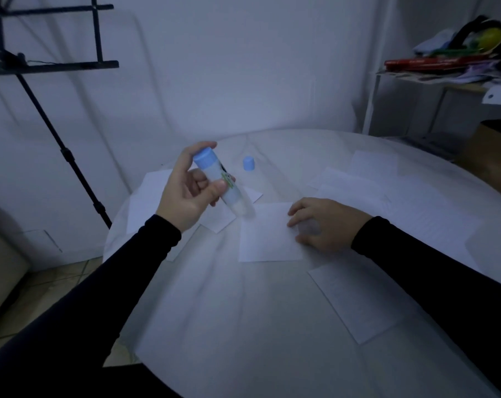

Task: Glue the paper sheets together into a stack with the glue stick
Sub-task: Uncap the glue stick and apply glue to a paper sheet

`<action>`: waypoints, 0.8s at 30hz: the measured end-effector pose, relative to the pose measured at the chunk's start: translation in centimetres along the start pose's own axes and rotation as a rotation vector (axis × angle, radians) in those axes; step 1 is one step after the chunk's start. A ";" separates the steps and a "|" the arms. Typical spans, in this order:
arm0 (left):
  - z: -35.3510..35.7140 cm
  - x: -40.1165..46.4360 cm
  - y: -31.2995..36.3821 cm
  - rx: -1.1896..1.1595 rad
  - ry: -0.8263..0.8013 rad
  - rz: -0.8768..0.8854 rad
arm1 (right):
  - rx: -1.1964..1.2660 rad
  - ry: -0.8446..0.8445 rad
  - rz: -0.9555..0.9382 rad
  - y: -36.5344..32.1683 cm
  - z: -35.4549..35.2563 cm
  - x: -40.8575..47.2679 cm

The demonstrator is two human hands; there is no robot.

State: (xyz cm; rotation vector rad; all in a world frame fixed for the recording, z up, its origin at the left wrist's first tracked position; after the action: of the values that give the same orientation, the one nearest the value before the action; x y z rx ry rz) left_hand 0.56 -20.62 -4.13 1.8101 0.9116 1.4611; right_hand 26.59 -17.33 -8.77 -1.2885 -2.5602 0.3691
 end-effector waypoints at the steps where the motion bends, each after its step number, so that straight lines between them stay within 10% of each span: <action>1: 0.2 0.3 0.0 -0.002 -0.005 -0.001 | -0.002 0.011 -0.012 -0.1 -0.2 0.1; 6: 1.5 1.0 -0.2 0.035 -0.126 -0.064 | -0.026 0.181 -0.101 -2.5 -0.7 0.5; 24: 1.6 -0.7 -2.3 0.168 -0.258 -0.148 | -0.034 -0.002 0.024 -4.2 1.9 1.2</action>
State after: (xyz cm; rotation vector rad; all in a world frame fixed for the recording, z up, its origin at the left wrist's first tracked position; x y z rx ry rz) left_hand 1.72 -19.99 -6.70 1.9514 1.0353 1.0584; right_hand 22.17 -19.01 -9.05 -1.3321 -2.5654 0.3331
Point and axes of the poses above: each hand's wrist, its own x-axis towards the middle knuckle, its own z-axis out of the palm, y = z × x, the point moved 1 cm from there along x, towards the middle knuckle, and after that the axes turned 1 degree about -z, right-handed, at the moved point
